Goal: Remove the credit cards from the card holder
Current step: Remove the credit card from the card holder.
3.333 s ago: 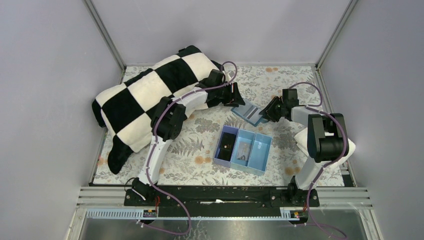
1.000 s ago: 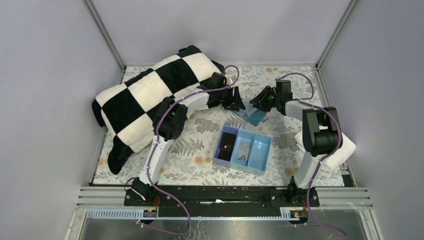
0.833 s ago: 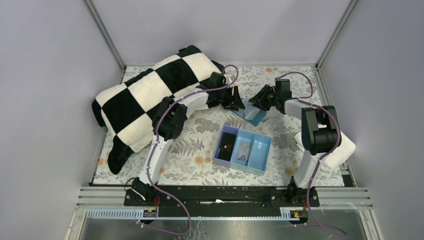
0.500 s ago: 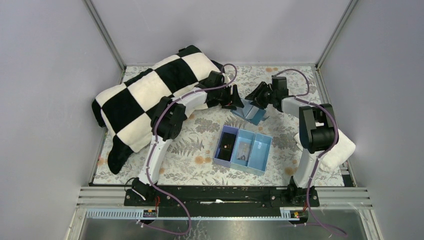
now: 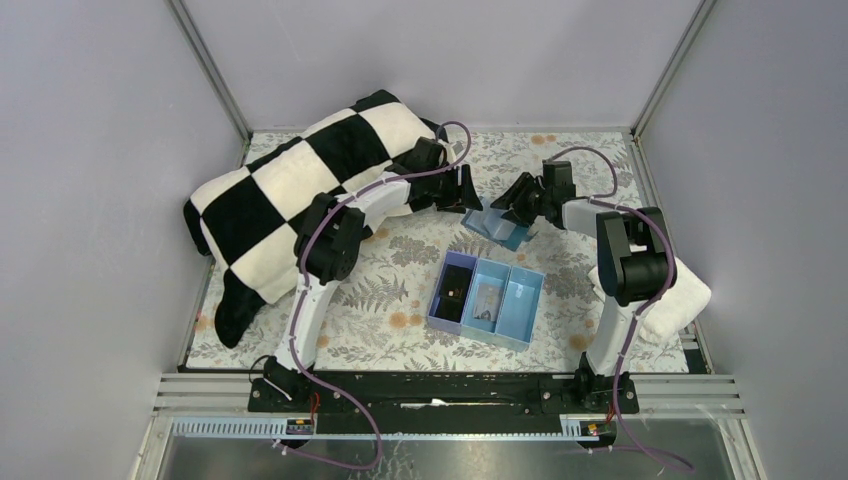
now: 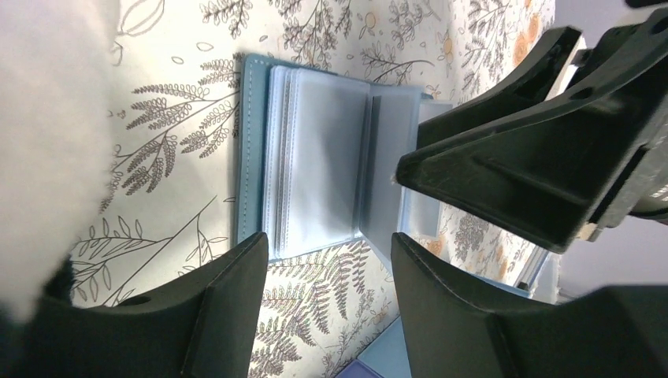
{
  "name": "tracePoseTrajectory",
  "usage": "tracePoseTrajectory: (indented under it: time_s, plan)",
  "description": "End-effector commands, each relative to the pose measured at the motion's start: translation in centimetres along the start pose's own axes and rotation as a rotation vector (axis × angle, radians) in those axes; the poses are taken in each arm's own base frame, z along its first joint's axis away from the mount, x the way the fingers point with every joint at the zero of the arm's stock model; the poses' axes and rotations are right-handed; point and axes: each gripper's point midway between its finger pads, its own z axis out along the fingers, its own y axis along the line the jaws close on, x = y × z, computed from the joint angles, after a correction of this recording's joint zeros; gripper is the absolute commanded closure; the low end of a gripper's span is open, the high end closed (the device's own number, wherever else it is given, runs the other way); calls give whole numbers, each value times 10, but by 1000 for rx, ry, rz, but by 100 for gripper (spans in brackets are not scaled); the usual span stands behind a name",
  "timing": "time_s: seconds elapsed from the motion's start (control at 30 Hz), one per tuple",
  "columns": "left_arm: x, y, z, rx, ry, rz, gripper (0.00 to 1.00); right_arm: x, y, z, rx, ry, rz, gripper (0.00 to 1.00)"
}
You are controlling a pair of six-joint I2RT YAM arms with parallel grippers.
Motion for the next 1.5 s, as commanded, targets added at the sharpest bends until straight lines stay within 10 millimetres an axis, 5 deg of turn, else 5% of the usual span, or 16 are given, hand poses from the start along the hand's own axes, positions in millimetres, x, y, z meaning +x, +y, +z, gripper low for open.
tracePoseTrajectory:
  time_s: [0.0, 0.43, 0.6, 0.73, 0.87, 1.07, 1.23, 1.47]
  plan:
    - [-44, -10, -33, -44, -139, 56, 37, -10, 7, -15, -10, -50, -29, 46]
    - [-30, -8, -20, -37, -93, 50, 38, -10, -8, -32, -27, -85, 8, 46]
    - [-26, -11, -16, -42, -77, 69, 38, -18, 14, -43, -107, -109, -40, 27]
    - [-26, -17, -15, -29, -73, 79, 37, -23, 21, -49, -124, -129, -69, 24]
    - [-30, -30, -16, -1, -88, 100, 37, -24, 11, -51, -96, -143, -51, 30]
    - [-25, -53, 1, 55, -74, 131, 41, -13, -20, -45, 11, -103, 11, 73]
    - [-19, -54, 19, 59, -57, 126, 40, -1, -51, -44, 126, -60, 45, 75]
    - [-8, -48, 35, 50, -24, 118, 39, 4, -69, -59, 200, -83, 22, 73]
